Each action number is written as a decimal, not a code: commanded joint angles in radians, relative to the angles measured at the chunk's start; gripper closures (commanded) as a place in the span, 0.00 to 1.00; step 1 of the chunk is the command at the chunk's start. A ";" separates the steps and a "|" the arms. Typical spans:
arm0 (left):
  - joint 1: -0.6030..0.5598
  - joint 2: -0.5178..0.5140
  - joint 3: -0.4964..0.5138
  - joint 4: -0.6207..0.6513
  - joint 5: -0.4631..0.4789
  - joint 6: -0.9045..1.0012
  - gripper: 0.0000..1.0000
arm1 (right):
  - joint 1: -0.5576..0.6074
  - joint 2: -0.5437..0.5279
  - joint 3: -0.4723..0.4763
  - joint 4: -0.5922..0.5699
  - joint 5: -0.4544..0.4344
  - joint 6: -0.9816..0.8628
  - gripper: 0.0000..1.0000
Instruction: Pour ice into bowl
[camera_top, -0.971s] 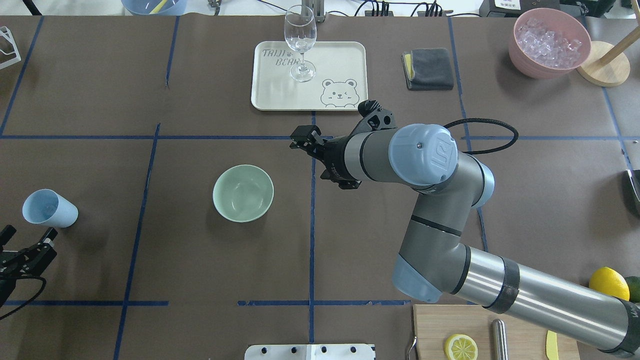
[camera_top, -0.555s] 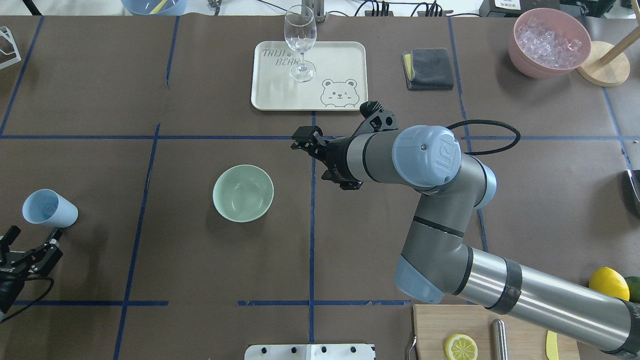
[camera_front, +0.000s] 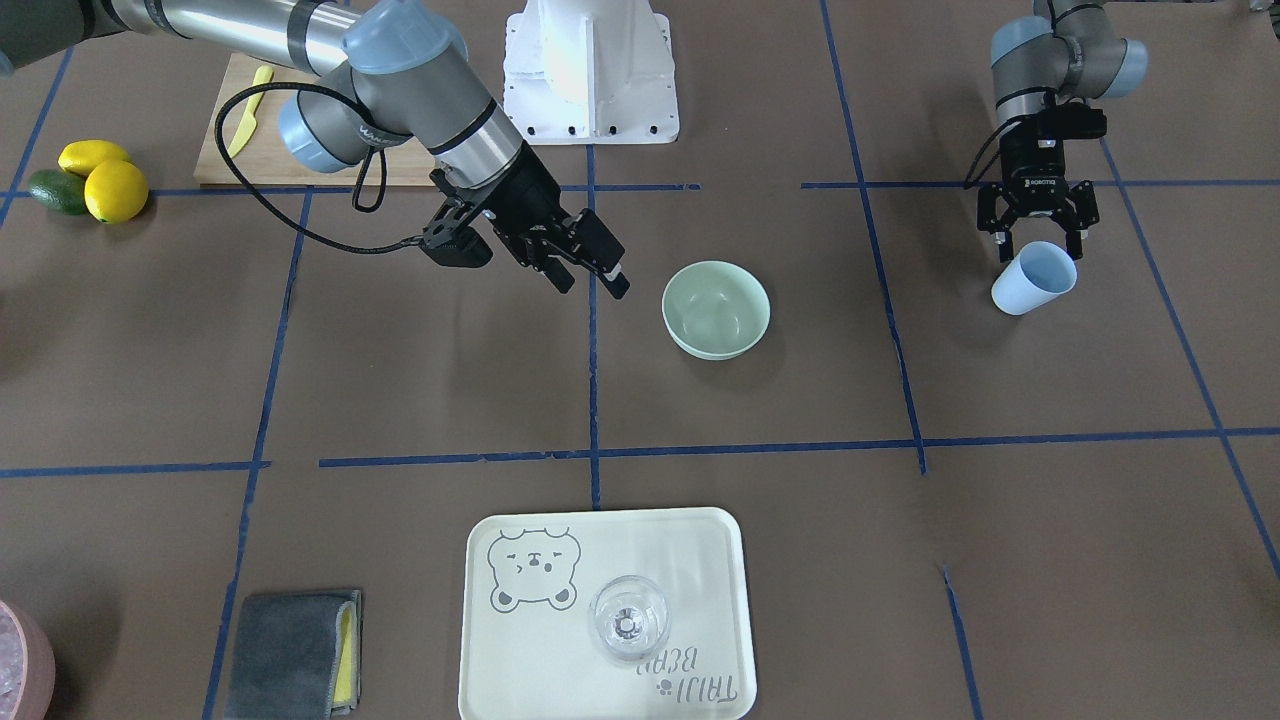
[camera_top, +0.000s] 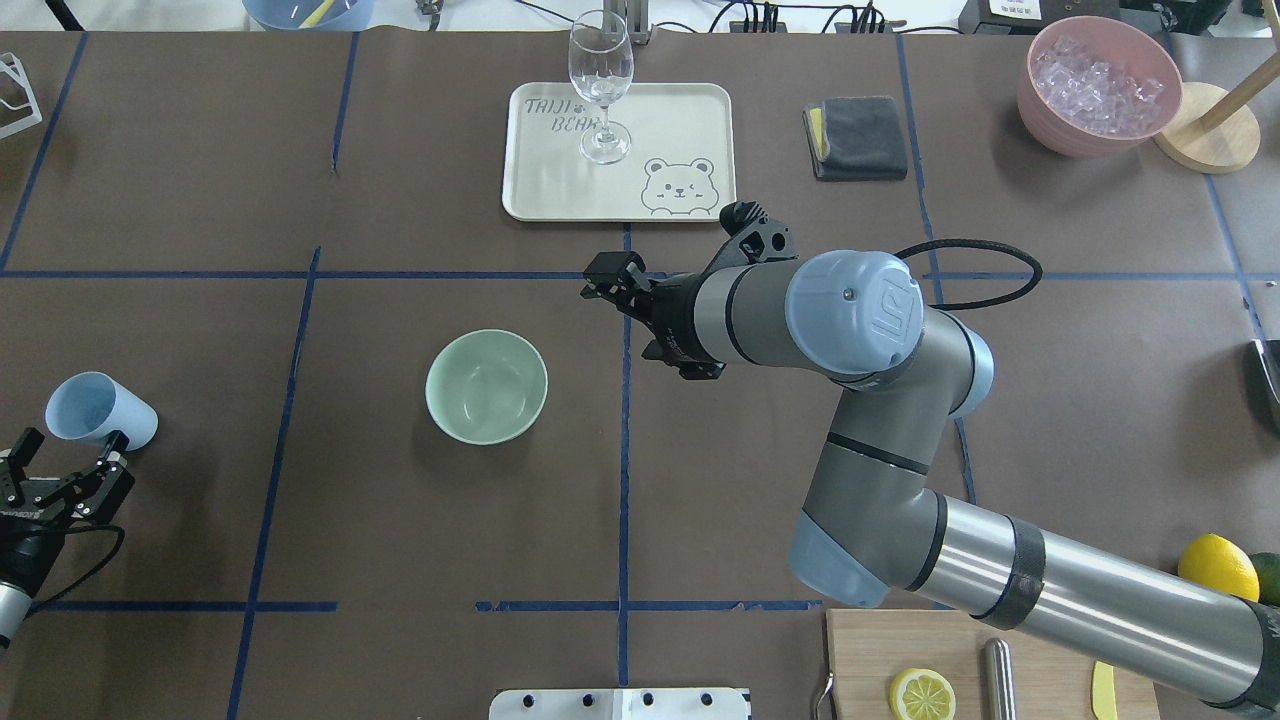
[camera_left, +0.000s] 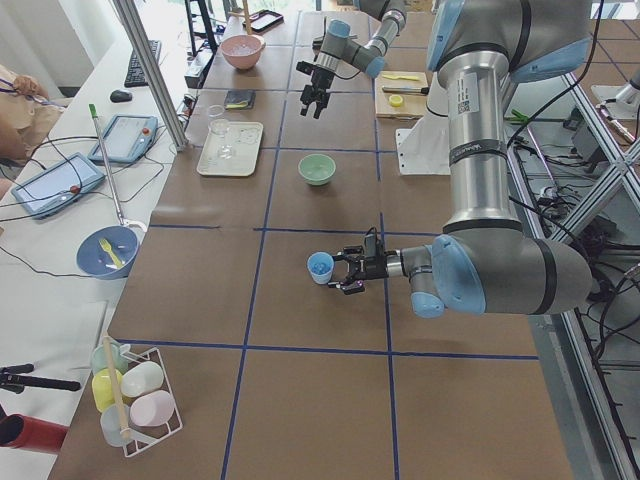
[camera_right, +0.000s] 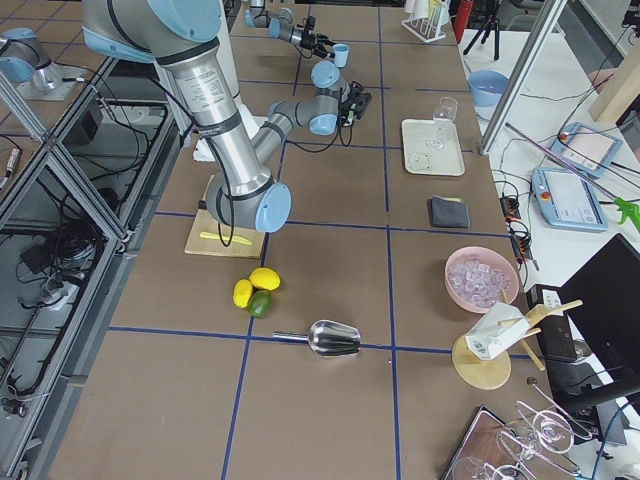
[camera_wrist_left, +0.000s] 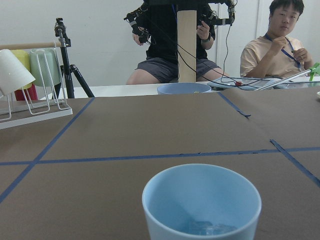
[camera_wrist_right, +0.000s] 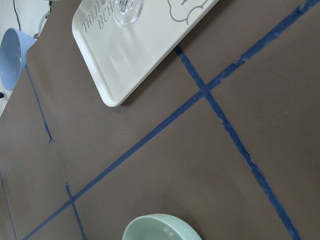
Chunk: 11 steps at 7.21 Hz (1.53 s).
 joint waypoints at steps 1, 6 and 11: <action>-0.015 -0.023 0.016 0.000 -0.002 0.007 0.01 | 0.000 -0.001 0.000 0.000 0.000 0.000 0.00; -0.070 -0.076 0.071 -0.001 -0.028 0.009 0.01 | 0.000 0.002 0.004 0.000 0.000 0.005 0.00; -0.111 -0.127 0.117 -0.001 -0.063 0.012 0.01 | 0.000 0.006 0.004 0.000 -0.002 0.005 0.00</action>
